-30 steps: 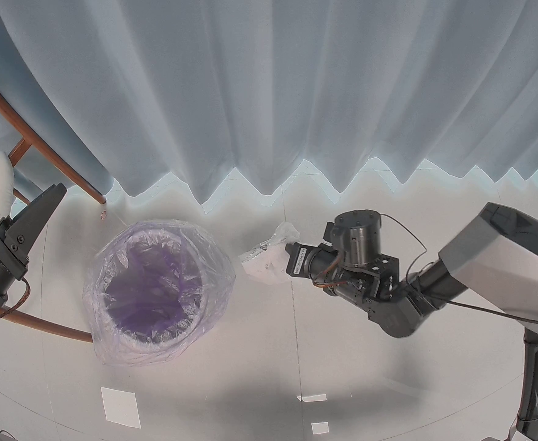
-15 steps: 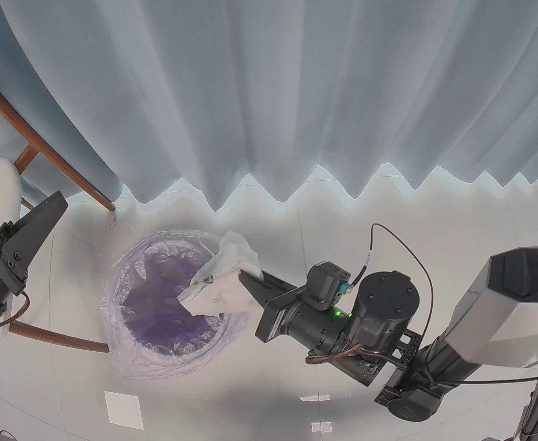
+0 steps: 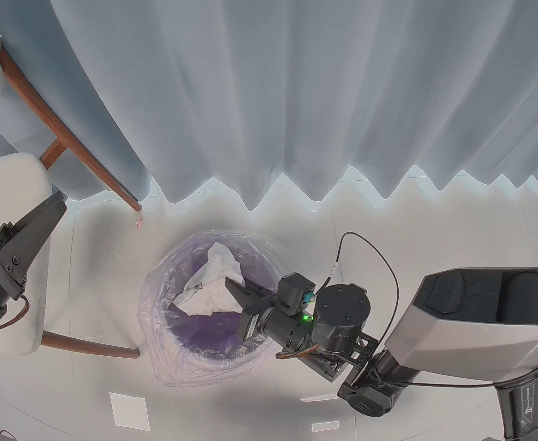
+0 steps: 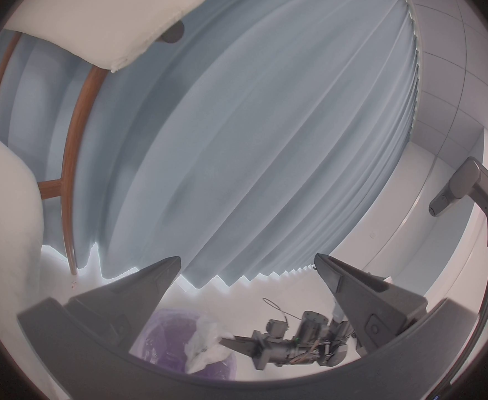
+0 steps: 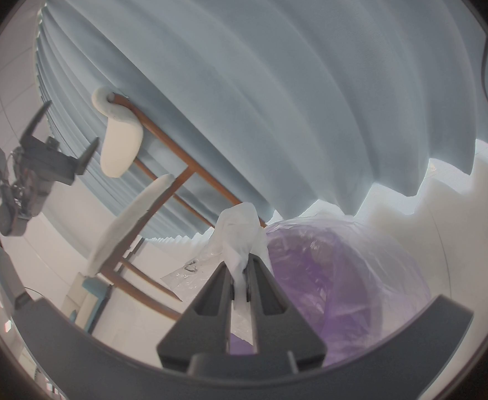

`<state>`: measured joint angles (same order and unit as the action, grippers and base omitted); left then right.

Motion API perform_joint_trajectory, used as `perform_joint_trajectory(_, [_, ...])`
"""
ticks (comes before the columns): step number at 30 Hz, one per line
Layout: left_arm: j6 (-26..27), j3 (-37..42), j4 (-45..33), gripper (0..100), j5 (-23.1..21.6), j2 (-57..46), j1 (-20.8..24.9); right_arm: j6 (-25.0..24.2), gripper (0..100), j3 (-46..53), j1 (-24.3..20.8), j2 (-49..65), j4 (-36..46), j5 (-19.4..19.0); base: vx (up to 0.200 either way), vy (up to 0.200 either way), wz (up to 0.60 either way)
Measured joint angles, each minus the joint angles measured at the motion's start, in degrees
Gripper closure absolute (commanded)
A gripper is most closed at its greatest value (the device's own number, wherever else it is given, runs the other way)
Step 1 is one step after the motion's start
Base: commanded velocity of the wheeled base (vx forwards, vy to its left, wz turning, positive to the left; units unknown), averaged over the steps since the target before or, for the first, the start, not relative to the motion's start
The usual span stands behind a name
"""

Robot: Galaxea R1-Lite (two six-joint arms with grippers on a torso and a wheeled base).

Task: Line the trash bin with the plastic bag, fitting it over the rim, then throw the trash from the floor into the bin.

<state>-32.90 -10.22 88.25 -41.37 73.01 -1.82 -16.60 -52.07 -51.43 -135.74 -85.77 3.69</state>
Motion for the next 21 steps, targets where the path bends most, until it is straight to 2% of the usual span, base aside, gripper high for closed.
perform_joint_trajectory(6, [-0.02,-0.23,-0.04,0,0.02,-0.85,2.36,0.98,100,-1.13,1.30,-3.07,-1.16,-0.06,0.000,0.000,0.00])
perform_joint_trajectory(18, [-0.02,-0.17,-0.09,0,0.13,-1.51,2.78,1.15,100,-1.10,1.38,-5.57,-1.21,-0.09,0.000,0.000,0.00])
perform_joint_trajectory(19, [-0.02,-0.15,-0.06,0,0.11,-1.51,2.78,1.15,0,-1.10,1.38,-5.61,-1.12,-0.06,0.000,0.000,0.00])
perform_joint_trajectory(21, [-0.02,-0.12,-0.04,0,0.10,-1.54,2.78,1.15,0,-0.90,1.38,-5.68,-0.90,0.00,0.000,0.000,0.00])
